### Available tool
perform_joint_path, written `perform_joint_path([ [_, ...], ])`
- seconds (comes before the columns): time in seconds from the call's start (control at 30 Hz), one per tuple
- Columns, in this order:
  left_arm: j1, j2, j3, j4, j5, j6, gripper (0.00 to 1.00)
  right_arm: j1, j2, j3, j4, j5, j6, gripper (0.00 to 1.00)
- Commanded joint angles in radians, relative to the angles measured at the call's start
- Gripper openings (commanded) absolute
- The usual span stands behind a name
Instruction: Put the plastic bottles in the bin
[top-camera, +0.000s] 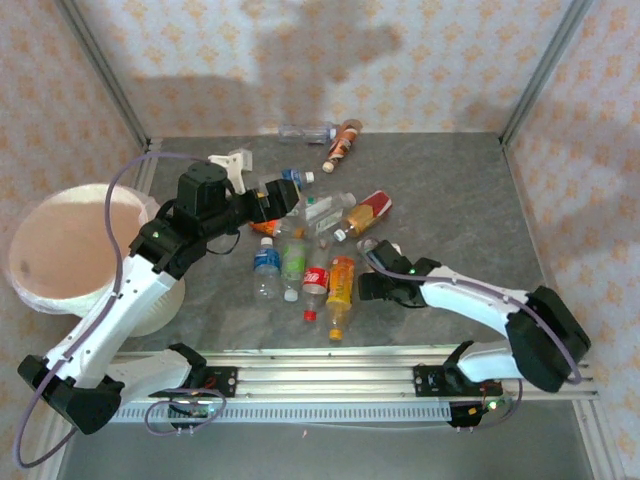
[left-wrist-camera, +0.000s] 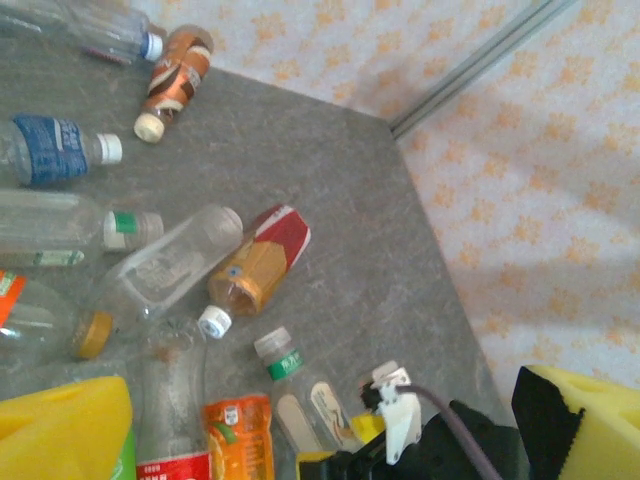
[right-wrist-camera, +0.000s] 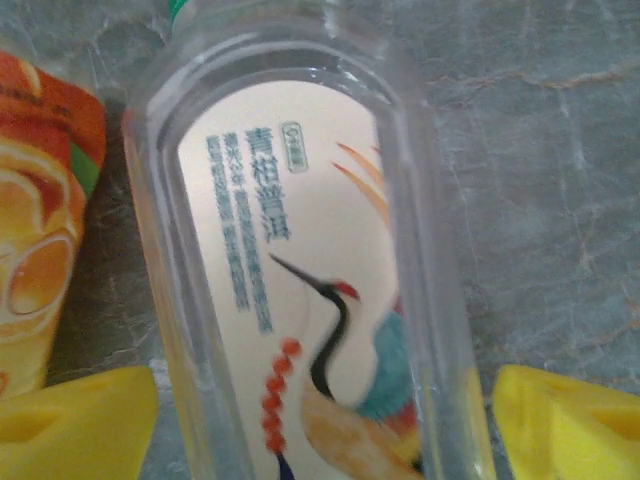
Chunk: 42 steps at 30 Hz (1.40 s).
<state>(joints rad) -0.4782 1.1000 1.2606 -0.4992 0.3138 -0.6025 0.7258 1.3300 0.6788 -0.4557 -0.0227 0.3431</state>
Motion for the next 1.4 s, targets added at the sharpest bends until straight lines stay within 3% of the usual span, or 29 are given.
perform_joint_path([
  [0.0, -0.008, -0.016, -0.031, 0.040, -0.053, -0.009, 1.00, -0.005, 0.043, 0.029, -0.006, 0.012, -0.049, 0.78],
  [0.13, -0.008, 0.002, -0.029, 0.031, -0.054, -0.010, 1.00, -0.005, 0.030, -0.007, 0.036, 0.062, -0.022, 0.65],
  [0.33, -0.008, 0.048, -0.023, 0.042, -0.025, -0.012, 1.00, -0.003, -0.001, -0.037, 0.051, 0.102, 0.002, 0.55],
  [0.6, -0.013, 0.114, -0.003, 0.077, 0.064, -0.016, 1.00, -0.002, -0.217, 0.026, 0.041, 0.160, -0.017, 0.48],
  [0.83, -0.032, 0.201, -0.010, 0.188, 0.251, -0.041, 1.00, -0.002, -0.310, 0.081, 0.147, -0.100, -0.015, 0.48],
  [0.93, -0.085, 0.261, 0.035, 0.141, 0.225, -0.006, 1.00, 0.000, -0.305, 0.100, 0.219, -0.184, 0.005, 0.48],
  [1.1, -0.165, 0.346, 0.097, 0.094, 0.165, 0.025, 0.99, 0.010, -0.313, 0.082, 0.372, -0.218, 0.044, 0.48],
  [1.17, -0.171, 0.357, 0.076, 0.125, 0.143, -0.014, 1.00, 0.012, -0.325, 0.065, 0.413, -0.226, 0.041, 0.48],
  [1.27, -0.171, 0.367, 0.016, 0.272, 0.209, -0.094, 1.00, 0.012, -0.328, 0.045, 0.468, -0.241, 0.013, 0.48],
  [1.37, -0.188, 0.401, 0.048, 0.263, 0.211, -0.080, 0.98, 0.012, -0.319, 0.058, 0.490, -0.271, -0.021, 0.48],
])
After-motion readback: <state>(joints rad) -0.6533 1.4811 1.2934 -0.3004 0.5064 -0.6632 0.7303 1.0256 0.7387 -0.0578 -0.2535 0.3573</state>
